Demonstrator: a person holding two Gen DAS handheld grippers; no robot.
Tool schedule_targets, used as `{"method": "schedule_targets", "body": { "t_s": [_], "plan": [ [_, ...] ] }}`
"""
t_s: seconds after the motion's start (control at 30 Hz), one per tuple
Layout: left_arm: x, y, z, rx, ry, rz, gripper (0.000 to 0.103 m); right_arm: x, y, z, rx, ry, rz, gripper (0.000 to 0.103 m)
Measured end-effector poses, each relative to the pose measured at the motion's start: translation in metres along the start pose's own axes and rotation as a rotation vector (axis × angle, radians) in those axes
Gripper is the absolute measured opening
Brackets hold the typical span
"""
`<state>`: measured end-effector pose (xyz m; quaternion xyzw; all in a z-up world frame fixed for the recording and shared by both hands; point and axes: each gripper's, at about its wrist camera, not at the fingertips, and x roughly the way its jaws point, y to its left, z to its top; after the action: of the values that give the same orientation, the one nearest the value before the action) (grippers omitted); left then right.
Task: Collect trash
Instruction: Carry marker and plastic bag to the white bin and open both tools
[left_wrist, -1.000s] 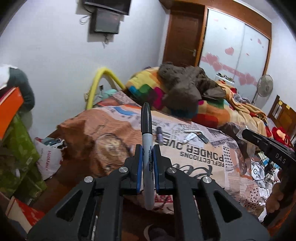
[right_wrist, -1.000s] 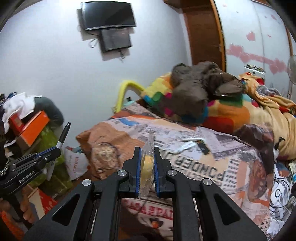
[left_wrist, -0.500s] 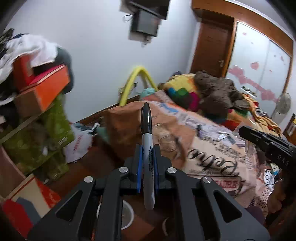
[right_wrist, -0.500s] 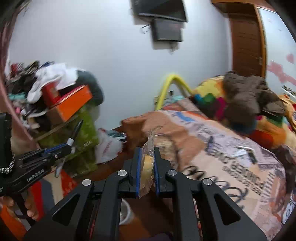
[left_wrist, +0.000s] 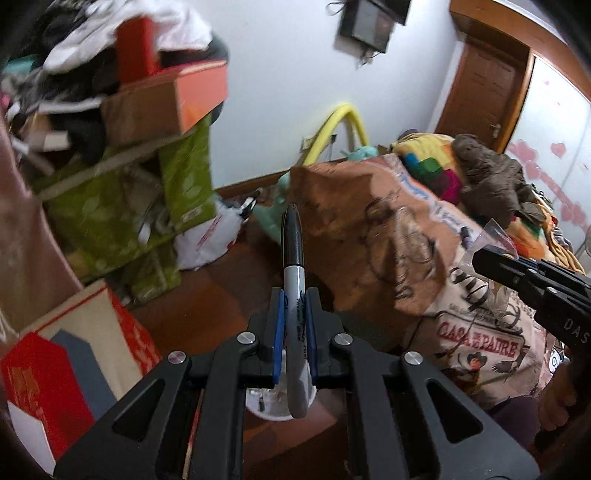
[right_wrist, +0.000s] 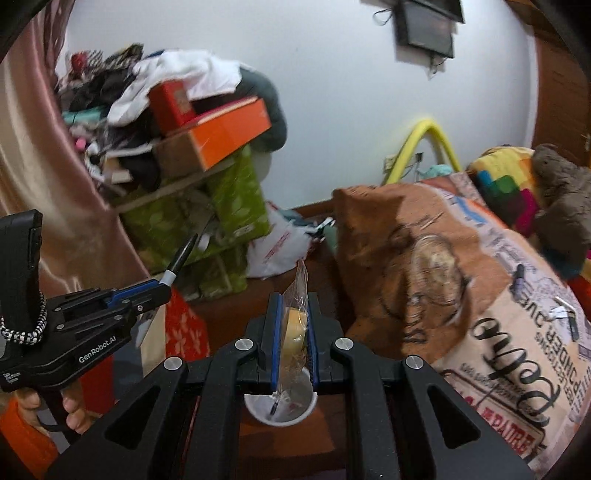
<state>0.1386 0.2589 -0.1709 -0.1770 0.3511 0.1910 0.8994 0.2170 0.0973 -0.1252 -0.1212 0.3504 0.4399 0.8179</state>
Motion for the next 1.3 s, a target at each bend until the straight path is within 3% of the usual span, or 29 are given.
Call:
{"method": "schedule_targets", "body": {
  "t_s": [0.43,0.93,1.0,1.13,1.3],
  "plan": [
    [0.068,0.048,-0.05,-0.099,0.174,0.012,0.01,0.084,0.016,-0.028,-0.001,0.202,0.05,0.011],
    [0.149,0.065,-0.097,-0.183,0.368,-0.009,0.01,0.183,0.011,-0.059,0.055,0.467,0.126,0.012],
    [0.155,0.067,-0.099,-0.194,0.381,-0.008,0.01,0.188,0.011,-0.059,0.053,0.483,0.145,0.014],
    [0.166,0.068,-0.101,-0.204,0.399,-0.01,0.01,0.196,0.011,-0.061,0.041,0.512,0.148,0.035],
    [0.178,0.062,-0.101,-0.192,0.419,-0.018,0.01,0.195,0.001,-0.061,0.042,0.505,0.118,0.035]
  ]
}}
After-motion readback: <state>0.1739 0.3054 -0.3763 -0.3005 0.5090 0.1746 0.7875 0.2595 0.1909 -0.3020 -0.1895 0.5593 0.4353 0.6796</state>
